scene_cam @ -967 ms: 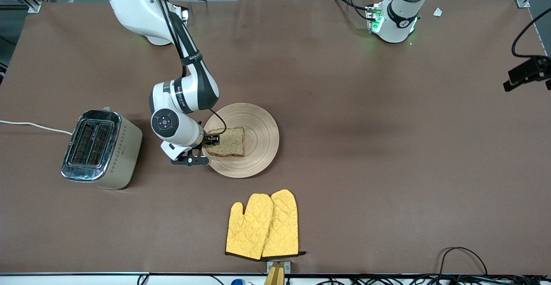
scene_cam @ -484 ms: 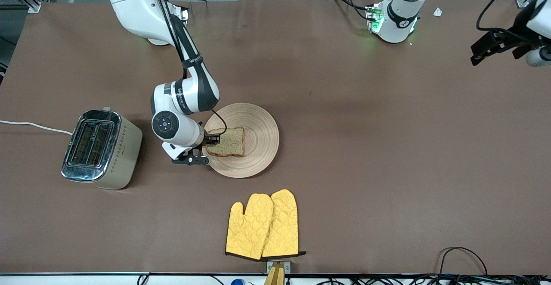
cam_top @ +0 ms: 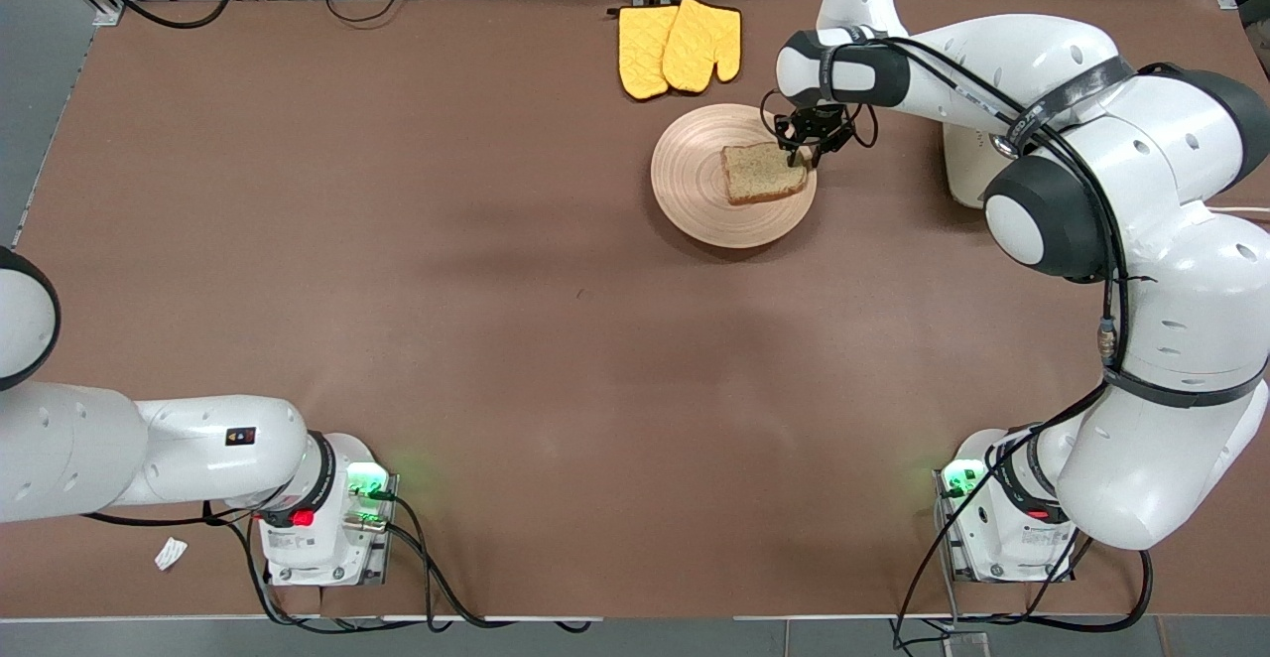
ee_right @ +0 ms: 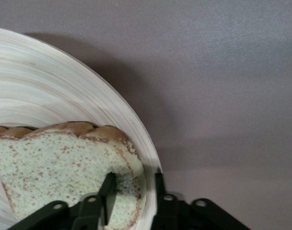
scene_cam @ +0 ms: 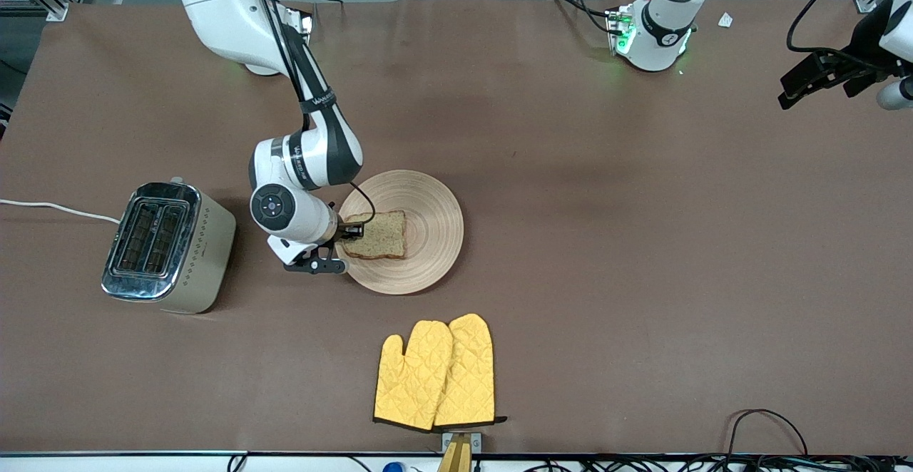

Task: Move plate and put bread in toaster
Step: 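Lift the bread with the right gripper and carry it over the toaster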

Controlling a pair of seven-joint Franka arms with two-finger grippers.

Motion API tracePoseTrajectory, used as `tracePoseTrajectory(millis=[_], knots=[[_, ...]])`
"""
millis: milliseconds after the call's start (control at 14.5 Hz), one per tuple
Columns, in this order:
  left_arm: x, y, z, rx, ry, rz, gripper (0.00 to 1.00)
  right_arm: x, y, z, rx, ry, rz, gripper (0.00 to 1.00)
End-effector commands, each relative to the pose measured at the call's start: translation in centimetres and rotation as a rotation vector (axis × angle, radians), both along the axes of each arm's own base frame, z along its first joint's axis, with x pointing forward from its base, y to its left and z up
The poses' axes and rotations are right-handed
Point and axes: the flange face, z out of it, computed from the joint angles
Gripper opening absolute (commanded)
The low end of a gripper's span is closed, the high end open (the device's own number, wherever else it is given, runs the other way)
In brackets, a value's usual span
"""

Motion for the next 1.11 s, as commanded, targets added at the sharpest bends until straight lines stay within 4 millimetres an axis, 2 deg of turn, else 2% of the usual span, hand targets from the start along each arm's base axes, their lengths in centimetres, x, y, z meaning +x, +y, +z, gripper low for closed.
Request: tracePoseTrajectory(millis=[0, 138, 345, 622, 898, 1036], knots=[[-1.2, -2.1, -0.7, 0.001, 0.001, -0.048, 1.00, -0.7, 0.4, -0.4, 0.005, 0.002, -0.006, 0.35], [-1.2, -3.5, -1.5, 0.008, 0.013, -0.082, 1.00, -0.7, 0.4, -0.4, 0.006, 0.005, -0.006, 0.35], [-1.3, -4.4, -1.1, 0.015, 0.007, -0.155, 1.00, -0.7, 0.5, -0.3, 0.007, 0.002, -0.005, 0.35], [-0.9, -2.9, -0.7, 0.006, 0.005, -0.271, 1.00, -0.7, 0.5, -0.4, 0.005, 0.000, -0.004, 0.05], [0.4, -2.7, -0.7, -0.001, -0.068, -0.280, 1.00, -0.5, 0.8, 0.2, 0.010, 0.003, -0.005, 0.01], [0.6, -2.8, -0.7, -0.006, -0.081, -0.281, 1.00, -0.1, 1.8, 2.3, 0.005, 0.005, -0.009, 0.01]])
